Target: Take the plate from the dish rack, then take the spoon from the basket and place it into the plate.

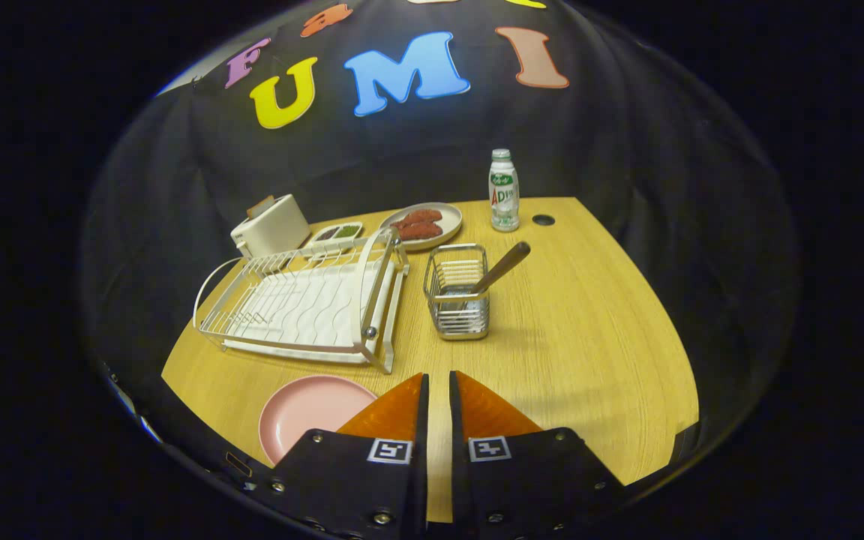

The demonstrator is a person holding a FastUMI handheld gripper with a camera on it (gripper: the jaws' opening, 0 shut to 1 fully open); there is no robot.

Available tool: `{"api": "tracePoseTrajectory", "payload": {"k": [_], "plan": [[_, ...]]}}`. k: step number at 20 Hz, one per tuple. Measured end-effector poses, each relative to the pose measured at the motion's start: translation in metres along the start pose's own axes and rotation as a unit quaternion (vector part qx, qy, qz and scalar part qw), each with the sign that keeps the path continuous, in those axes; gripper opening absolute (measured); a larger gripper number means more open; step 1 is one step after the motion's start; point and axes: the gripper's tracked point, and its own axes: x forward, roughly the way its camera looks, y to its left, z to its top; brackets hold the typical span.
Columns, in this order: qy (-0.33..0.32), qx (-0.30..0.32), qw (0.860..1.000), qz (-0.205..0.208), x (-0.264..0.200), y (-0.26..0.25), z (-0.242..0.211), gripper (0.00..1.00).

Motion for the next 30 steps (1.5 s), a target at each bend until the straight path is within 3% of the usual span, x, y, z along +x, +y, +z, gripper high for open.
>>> {"api": "tracePoseTrajectory", "payload": {"k": [7,16,25,30], "plan": [[-0.107,-0.007,0.994,-0.007,-0.001,-0.024,0.034,0.14],[-0.184,-0.003,0.983,-0.003,0.028,-0.053,0.054,0.15],[-0.19,0.042,0.98,0.029,0.071,-0.064,0.056,0.15],[-0.191,0.021,0.981,0.04,0.083,-0.055,0.063,0.18]]}}
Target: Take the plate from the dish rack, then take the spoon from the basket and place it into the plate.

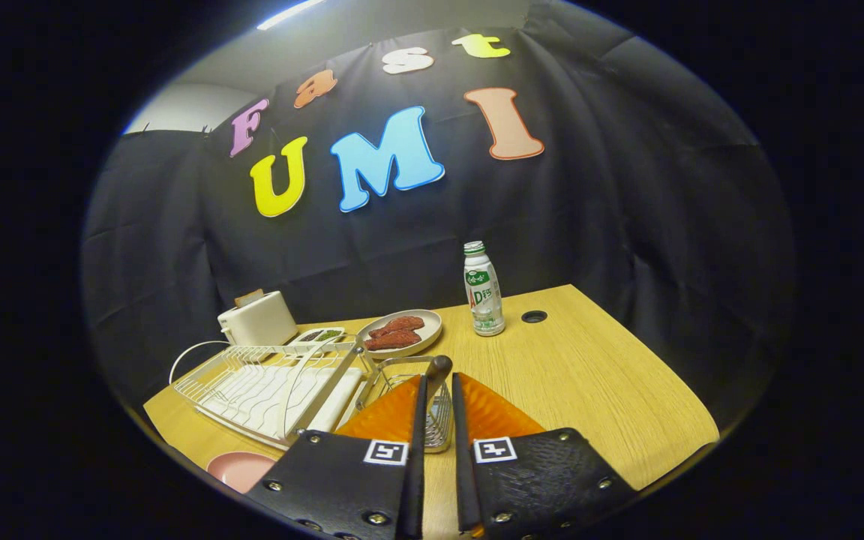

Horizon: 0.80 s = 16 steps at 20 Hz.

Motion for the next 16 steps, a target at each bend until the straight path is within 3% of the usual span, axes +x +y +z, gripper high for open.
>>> {"api": "tracePoseTrajectory", "payload": {"k": [2,9,11,14,15,16], "plan": [[0.002,-0.008,1.0,0.004,0.005,0.003,0.001,0.26],[-0.012,-0.022,1.0,-0.015,0.02,-0.002,0.01,0.24],[-0.017,-0.034,0.999,-0.004,0.021,0.007,0.014,0.24],[-0.007,-0.038,0.999,0.012,0.025,0.028,0.013,0.16],[-0.004,-0.041,0.999,0.015,0.024,0.033,0.013,0.07],[-0.001,-0.043,0.999,0.015,0.024,0.038,0.015,0.07]]}}
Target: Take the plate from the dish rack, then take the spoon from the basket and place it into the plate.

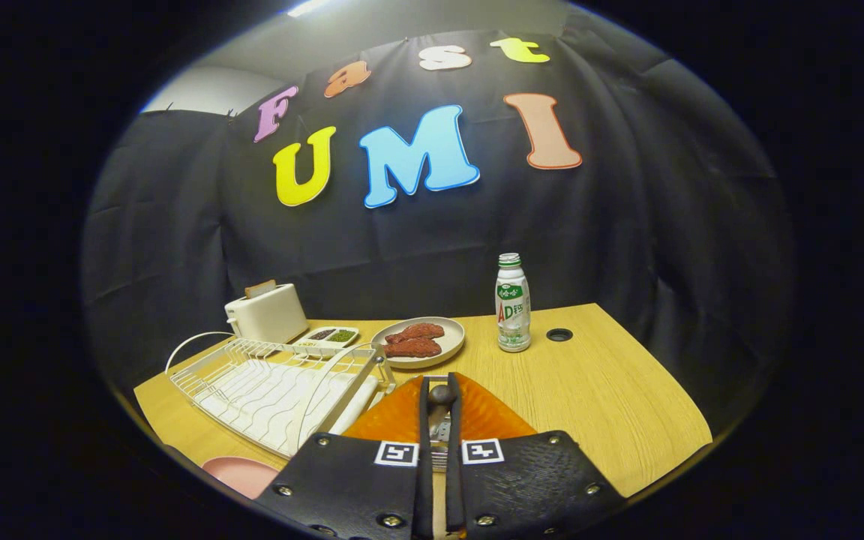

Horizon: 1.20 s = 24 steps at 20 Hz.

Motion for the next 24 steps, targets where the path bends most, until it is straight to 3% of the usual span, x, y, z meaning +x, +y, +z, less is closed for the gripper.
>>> {"api": "tracePoseTrajectory", "payload": {"k": [11,17,24], "plan": [[0.029,-0.006,0.999,-0.034,0.001,-0.002,0.023,0.07],[0.011,-0.022,0.999,-0.043,0.002,-0.002,0.06,0.06],[-0.014,-0.047,0.997,-0.061,-0.029,0.011,0.109,0.06]]}}
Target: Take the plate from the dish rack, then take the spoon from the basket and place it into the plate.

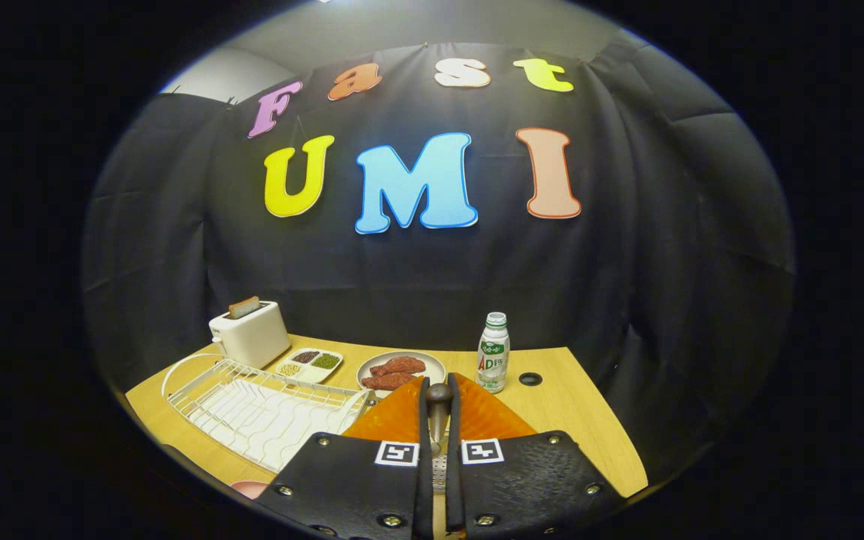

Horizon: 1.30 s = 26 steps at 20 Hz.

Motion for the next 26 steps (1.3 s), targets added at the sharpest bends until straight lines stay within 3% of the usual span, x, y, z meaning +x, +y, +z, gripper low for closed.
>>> {"api": "tracePoseTrajectory", "payload": {"k": [13,26], "plan": [[-0.023,0.025,0.999,-0.034,-0.087,-0.002,0.06,0.07],[-0.001,-0.001,1.0,-0.021,-0.132,0.054,0.017,0.06]]}}
